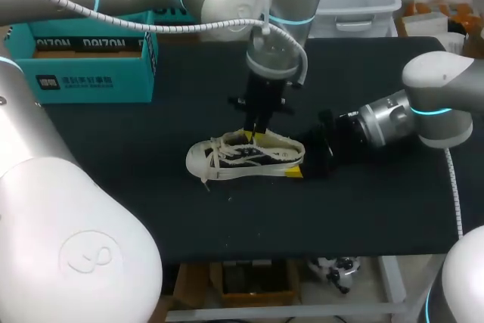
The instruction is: Open the shoe tongue, take the insole out of the shoe, put the insole back into the shoe, and pack the shoe into the shoebox
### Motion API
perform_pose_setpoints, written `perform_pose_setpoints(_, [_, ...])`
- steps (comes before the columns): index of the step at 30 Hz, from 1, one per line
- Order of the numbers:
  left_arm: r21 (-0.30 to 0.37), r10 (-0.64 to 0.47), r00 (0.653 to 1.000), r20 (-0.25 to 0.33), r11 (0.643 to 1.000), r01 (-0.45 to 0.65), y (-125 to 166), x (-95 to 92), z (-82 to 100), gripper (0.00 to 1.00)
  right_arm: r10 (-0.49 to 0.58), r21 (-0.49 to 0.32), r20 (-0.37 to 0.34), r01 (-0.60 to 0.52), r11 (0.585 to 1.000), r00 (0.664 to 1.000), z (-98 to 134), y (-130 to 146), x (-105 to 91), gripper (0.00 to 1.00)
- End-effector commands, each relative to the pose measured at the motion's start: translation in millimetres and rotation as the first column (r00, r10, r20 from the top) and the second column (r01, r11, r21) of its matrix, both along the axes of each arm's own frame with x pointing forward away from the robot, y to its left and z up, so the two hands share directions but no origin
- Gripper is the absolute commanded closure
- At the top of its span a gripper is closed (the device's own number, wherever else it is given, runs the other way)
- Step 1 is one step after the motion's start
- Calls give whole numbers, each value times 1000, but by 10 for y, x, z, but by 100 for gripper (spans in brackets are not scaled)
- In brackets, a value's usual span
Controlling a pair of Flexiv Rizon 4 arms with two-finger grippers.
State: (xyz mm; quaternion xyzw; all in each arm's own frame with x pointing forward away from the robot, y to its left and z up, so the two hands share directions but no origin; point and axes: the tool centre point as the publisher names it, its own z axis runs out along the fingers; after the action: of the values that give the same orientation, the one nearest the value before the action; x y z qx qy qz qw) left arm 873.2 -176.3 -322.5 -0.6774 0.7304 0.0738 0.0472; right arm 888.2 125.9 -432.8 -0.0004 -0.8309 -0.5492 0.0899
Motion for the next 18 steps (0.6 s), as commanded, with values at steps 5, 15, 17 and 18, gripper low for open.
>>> perform_pose_setpoints(5, [-110,-21,999,25,994,24,234,-180,110,100,-1,1,-2,1,1000,1000,-118,36,19,100])
perform_pose_setpoints(15, [-350,3,996,91,936,29,700,-253,237,100,-1,1,-2,1,1000,1000,-118,36,19,100])
perform_pose_setpoints(17, [-387,15,994,105,922,27,762,-232,242,100,-1,1,-2,1,1000,1000,-118,36,19,100])
perform_pose_setpoints(18, [-404,16,994,105,914,28,785,-220,241,100,-1,1,-2,1,1000,1000,-118,36,19,100])
